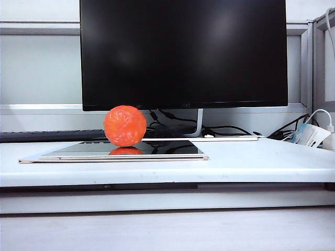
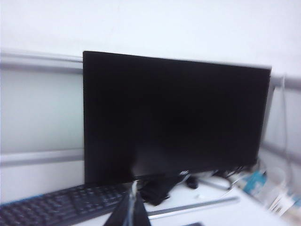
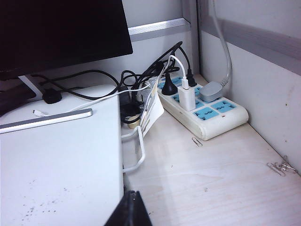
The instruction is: Place the orange on the center of the mirror.
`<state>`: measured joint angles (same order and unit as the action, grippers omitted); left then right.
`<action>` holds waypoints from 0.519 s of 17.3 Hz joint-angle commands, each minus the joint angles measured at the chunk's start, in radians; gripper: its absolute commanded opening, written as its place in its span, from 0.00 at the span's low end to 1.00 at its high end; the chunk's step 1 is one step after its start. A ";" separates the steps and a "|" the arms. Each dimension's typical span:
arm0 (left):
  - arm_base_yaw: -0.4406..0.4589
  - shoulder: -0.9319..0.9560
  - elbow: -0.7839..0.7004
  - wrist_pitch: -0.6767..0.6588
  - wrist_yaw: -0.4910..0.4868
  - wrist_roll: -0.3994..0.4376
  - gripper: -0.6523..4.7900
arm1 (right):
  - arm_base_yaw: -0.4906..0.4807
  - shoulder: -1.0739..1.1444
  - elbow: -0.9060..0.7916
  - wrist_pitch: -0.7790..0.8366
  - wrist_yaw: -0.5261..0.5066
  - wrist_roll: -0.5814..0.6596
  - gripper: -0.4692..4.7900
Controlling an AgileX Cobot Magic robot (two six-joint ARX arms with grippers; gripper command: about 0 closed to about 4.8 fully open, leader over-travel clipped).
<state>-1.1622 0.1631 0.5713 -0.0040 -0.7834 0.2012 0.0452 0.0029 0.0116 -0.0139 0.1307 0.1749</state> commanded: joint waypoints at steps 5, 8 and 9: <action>-0.052 -0.011 0.027 0.012 -0.173 0.267 0.11 | 0.000 0.000 -0.007 0.018 -0.002 0.000 0.09; -0.052 -0.011 0.027 -0.018 -0.178 0.217 0.11 | 0.001 0.000 -0.007 0.018 -0.002 0.000 0.09; -0.052 -0.011 0.027 -0.017 -0.177 0.207 0.11 | 0.000 0.000 -0.007 0.018 -0.002 0.000 0.09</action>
<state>-1.2144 0.1509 0.5972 -0.0238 -0.9550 0.4248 0.0452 0.0029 0.0116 -0.0139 0.1307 0.1749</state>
